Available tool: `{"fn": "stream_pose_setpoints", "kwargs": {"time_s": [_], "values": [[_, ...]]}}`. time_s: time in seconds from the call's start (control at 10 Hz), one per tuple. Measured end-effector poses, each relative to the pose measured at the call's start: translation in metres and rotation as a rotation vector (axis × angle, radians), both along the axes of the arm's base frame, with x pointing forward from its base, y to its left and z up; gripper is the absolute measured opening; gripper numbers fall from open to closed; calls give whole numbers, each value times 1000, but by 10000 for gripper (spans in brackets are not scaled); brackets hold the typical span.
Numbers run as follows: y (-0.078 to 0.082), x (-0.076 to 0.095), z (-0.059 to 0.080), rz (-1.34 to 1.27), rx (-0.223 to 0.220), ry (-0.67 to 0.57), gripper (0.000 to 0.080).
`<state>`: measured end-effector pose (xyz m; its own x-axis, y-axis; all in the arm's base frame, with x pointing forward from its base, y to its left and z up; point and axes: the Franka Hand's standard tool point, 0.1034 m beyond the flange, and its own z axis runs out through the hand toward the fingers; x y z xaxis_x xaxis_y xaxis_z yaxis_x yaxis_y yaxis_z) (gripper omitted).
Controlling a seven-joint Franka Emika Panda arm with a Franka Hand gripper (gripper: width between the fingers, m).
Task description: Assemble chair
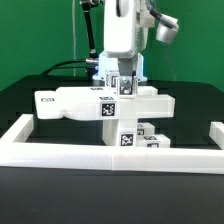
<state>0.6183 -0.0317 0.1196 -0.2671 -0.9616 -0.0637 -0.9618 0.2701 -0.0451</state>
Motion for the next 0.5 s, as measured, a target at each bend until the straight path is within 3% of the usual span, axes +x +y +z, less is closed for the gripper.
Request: {"fn": "stream_pose_setpoints", "kwargs": {"time_s": [0.5], "values": [[8,1,0,-195,34,6,284]]}}
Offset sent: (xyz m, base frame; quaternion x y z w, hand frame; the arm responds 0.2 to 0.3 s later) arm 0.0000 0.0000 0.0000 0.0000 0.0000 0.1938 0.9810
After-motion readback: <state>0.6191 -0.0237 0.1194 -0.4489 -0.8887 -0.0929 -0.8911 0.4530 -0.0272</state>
